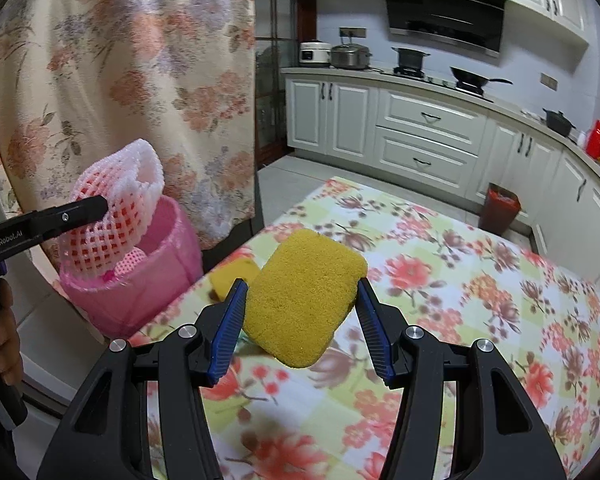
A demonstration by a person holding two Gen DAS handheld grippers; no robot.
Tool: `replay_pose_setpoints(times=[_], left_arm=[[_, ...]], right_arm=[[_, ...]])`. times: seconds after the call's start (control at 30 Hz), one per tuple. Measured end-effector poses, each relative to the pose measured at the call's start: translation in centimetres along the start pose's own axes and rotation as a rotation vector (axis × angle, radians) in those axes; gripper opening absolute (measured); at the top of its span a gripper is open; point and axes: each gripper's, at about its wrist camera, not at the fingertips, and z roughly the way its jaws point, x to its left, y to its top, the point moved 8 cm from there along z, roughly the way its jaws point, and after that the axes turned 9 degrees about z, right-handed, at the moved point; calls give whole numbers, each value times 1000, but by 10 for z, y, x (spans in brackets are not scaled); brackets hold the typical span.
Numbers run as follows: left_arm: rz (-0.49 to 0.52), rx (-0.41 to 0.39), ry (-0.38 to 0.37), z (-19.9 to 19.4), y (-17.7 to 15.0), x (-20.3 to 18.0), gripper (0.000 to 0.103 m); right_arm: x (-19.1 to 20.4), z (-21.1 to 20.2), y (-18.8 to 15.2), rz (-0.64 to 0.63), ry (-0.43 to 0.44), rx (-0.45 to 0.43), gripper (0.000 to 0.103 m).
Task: Collect trash
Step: 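Carry the fruit net with the left tool while the right tool carries the sponge to the bin, then open both tools over the pink bin to drop the net and sponge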
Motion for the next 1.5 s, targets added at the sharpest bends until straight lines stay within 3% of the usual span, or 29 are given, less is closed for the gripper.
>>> replay_pose_setpoints(times=[0.47,0.83,1.3,1.43,1.5], left_arm=[[-82,-52,202,-33,14,97,28],[-110,-58,331,-44,17,144,29],[-131,-69,354,-35,33,159,30],[-131,-62,357,-30,33,161,31],[-131,-56,356,-28,30,161,31]], right_arm=[[93,34,30,-99,121,12,53],[164,71,43,-164,216,51,53],[215,116,38,-217,286,116,57],[213,124,36,-213,274,121,74],[208,126,38,-202,263,118,75]])
